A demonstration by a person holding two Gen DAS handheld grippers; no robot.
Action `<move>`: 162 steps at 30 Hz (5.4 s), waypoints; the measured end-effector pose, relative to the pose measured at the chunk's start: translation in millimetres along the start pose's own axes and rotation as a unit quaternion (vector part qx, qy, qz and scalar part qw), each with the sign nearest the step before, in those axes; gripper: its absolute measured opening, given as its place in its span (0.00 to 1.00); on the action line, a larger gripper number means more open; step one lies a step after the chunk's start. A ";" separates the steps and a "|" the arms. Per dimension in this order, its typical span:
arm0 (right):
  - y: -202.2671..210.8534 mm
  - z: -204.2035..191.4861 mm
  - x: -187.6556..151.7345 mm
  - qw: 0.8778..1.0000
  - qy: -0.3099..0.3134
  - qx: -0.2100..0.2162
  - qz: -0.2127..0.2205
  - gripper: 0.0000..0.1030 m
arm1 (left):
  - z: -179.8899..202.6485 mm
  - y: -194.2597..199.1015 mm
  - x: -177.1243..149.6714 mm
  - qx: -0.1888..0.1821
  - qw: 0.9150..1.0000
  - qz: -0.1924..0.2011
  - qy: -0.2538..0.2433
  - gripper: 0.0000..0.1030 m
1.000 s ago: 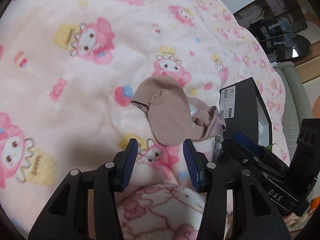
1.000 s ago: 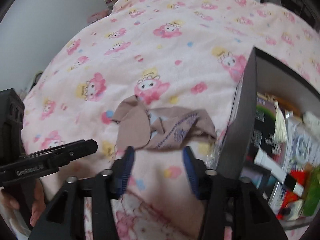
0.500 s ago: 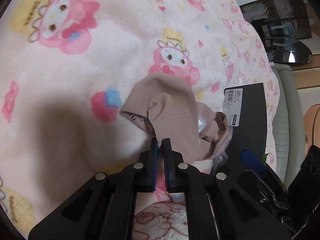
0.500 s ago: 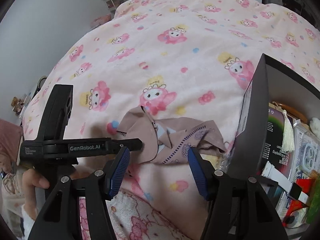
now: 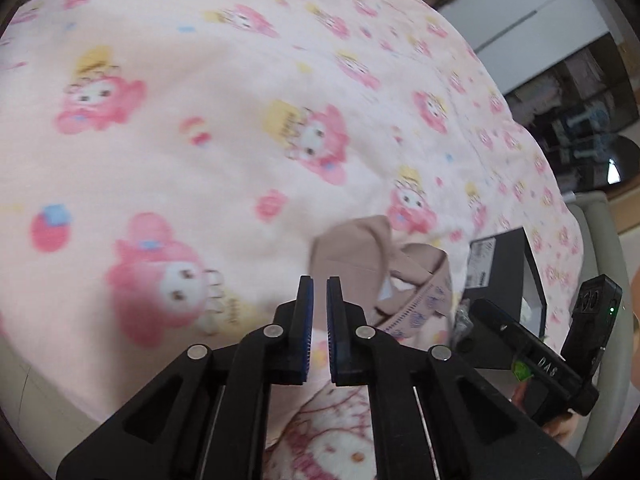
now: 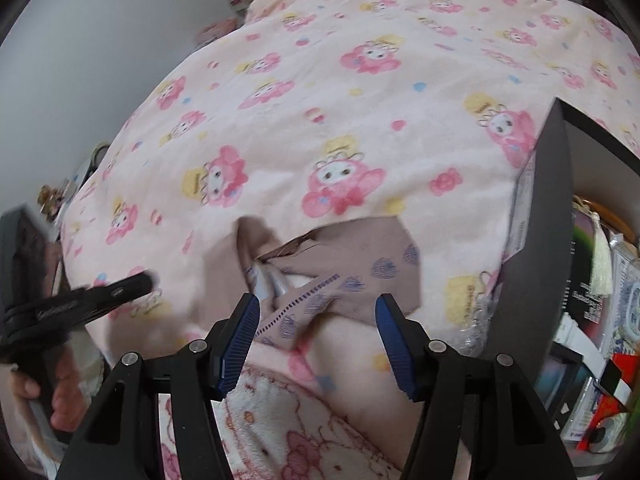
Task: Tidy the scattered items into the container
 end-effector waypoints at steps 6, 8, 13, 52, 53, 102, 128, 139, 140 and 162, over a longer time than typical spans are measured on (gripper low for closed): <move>-24.0 10.5 7.0 0.999 -0.042 0.014 -0.015 0.55 | 5.4 -65.4 -7.0 -0.026 0.996 -0.089 -0.010 0.42; -39.2 14.6 4.8 0.998 -0.051 0.001 -0.027 0.55 | 12.5 -86.3 -6.8 -0.018 0.995 -0.100 -0.017 0.48; -50.5 18.8 -2.5 0.998 -0.054 -0.018 -0.032 0.55 | 26.9 -109.0 -4.1 -0.019 0.993 -0.110 -0.030 0.22; 27.2 -9.8 -17.8 0.993 -0.014 0.119 0.017 0.07 | 93.3 32.1 -37.5 -0.070 0.990 0.023 -0.123 0.04; 37.5 -8.9 -20.2 0.992 -0.014 0.123 0.024 0.07 | 104.5 39.4 -40.6 -0.076 0.988 0.027 -0.134 0.04; -24.2 3.2 7.7 0.993 -0.040 0.111 0.006 0.10 | 70.7 -49.5 -12.0 -0.148 0.987 -0.048 -0.031 0.04; 250.9 122.1 17.9 0.977 -0.021 0.001 0.210 0.10 | 368.6 20.8 -68.2 -0.277 0.933 -0.026 -0.230 0.04; 158.1 196.3 -34.7 0.994 -0.069 -0.003 0.081 0.11 | 350.7 -87.9 -113.2 -0.100 0.958 -0.115 -0.242 0.05; 148.8 199.6 -41.2 0.996 -0.070 -0.007 0.064 0.11 | 345.7 -93.7 -116.2 -0.081 0.959 -0.120 -0.244 0.05; 174.8 232.5 -60.1 0.992 -0.083 0.002 0.099 0.11 | 378.2 -138.3 -168.7 -0.017 0.924 -0.158 -0.347 0.15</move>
Point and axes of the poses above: each gripper's, at about its wrist camera, not at the fingertips, and y roughly against the way its jaws point, z to its right, x to its top, the point moved 4 cm from there along -y, roughly the way its jaws point, and after that the axes turned 5 degrees about x, right-handed, at the moved point
